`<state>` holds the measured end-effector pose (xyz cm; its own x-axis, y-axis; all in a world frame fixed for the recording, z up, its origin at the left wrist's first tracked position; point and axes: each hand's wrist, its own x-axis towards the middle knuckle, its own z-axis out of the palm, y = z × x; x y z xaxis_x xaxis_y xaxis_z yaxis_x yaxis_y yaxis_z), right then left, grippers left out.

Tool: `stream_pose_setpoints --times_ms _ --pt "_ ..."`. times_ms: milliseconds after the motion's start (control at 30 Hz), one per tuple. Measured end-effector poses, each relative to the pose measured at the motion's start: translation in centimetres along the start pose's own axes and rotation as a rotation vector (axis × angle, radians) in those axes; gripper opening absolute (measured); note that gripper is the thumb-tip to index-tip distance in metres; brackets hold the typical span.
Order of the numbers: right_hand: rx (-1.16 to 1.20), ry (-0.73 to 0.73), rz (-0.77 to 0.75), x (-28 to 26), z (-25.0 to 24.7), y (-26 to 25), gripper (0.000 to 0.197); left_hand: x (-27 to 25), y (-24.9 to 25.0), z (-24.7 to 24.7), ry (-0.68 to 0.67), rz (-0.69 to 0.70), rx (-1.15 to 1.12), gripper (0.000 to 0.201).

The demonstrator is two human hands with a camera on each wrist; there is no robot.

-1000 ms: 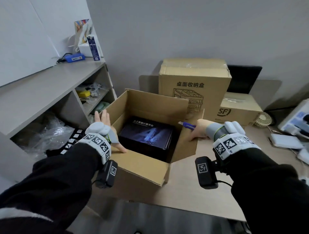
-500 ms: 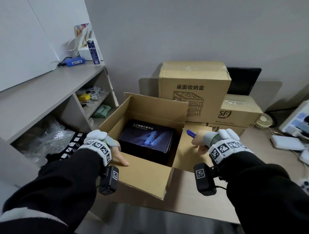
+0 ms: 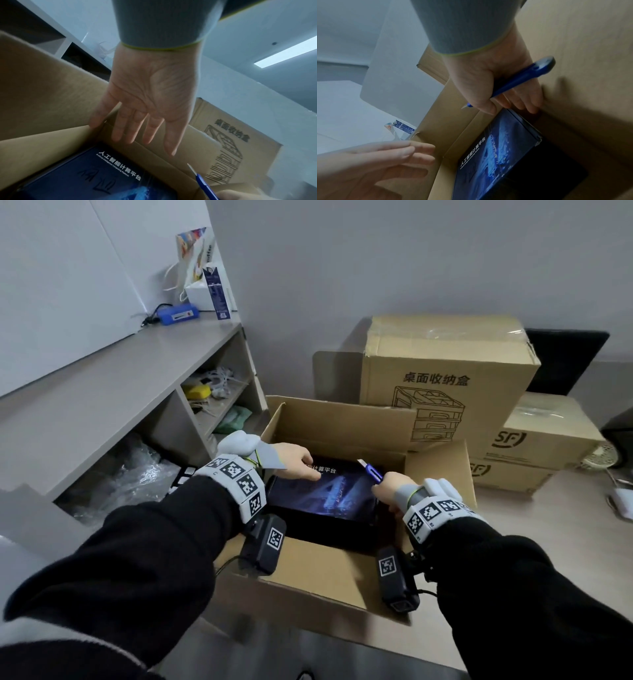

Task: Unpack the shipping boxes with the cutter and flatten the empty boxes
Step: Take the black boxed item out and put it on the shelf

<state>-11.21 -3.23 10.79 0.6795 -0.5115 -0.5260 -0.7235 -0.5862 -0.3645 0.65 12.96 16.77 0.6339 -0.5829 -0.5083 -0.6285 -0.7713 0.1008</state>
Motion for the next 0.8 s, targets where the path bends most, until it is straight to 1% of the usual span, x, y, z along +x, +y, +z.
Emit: stream_pose_setpoints --times_ms 67,133,200,267,300,367,400,467,600,633,733,800 --pt "-0.016 -0.010 0.021 0.7 0.3 -0.4 0.023 1.5 -0.7 0.5 -0.009 -0.046 -0.032 0.065" --pt "-0.033 -0.020 0.041 1.5 0.5 -0.5 0.027 3.5 -1.9 1.8 -0.008 -0.121 -0.064 0.069" --pt "-0.027 -0.042 0.060 2.0 0.8 -0.6 0.022 5.2 -3.2 3.5 -0.017 -0.208 -0.116 0.073" --pt "-0.010 -0.054 0.087 2.5 1.1 -0.8 0.019 6.9 -4.1 5.1 -0.053 -0.309 -0.164 0.085" --pt "-0.005 -0.055 0.100 2.7 1.4 -0.8 0.023 7.3 -4.3 5.7 -0.064 -0.360 -0.181 0.093" --pt "0.021 -0.059 0.133 3.1 1.9 -1.0 0.030 8.3 -4.3 6.6 -0.044 -0.423 -0.218 0.105" --pt "0.036 -0.059 0.148 3.4 2.2 -1.1 0.032 8.8 -4.2 6.9 -0.031 -0.432 -0.222 0.108" --pt "0.058 -0.051 0.178 3.7 2.8 -1.7 0.035 9.2 -4.0 7.3 -0.025 -0.436 -0.221 0.108" --pt "0.085 -0.045 0.219 3.8 3.1 -2.1 0.041 9.0 -3.9 7.7 -0.072 -0.452 -0.219 0.108" --pt "0.077 -0.056 0.212 3.8 3.0 -2.1 0.040 9.1 -4.0 7.8 -0.091 -0.461 -0.218 0.111" --pt "0.018 -0.083 0.173 3.4 2.4 -2.0 0.033 9.5 -4.4 8.1 -0.124 -0.488 -0.226 0.128" --pt "-0.009 -0.082 0.144 2.7 1.8 -1.8 0.032 9.4 -4.4 8.2 -0.117 -0.492 -0.219 0.125"
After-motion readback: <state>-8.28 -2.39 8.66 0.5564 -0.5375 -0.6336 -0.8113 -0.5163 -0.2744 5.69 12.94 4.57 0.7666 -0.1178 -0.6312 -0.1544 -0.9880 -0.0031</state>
